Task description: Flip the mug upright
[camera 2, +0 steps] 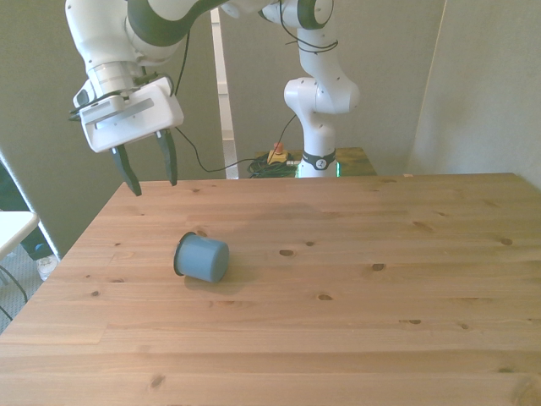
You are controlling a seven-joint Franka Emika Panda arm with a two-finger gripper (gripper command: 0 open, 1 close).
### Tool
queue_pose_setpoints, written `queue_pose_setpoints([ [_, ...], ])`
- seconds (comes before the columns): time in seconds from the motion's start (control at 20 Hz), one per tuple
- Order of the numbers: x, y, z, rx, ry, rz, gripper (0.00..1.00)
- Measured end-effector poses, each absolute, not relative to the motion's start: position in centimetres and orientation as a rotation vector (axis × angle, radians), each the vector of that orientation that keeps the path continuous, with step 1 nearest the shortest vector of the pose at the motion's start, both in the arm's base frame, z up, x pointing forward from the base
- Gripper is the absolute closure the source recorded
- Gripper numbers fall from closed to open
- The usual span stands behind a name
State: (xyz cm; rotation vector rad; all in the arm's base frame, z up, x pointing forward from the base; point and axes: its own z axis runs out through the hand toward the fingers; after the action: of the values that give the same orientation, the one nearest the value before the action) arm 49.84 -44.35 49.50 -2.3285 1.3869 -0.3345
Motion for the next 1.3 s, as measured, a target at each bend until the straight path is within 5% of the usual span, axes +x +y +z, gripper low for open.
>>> queue_pose_setpoints([
  [1.3,56.4,-41.7,39.8,-2.208,1.283,-0.073,0.0],
])
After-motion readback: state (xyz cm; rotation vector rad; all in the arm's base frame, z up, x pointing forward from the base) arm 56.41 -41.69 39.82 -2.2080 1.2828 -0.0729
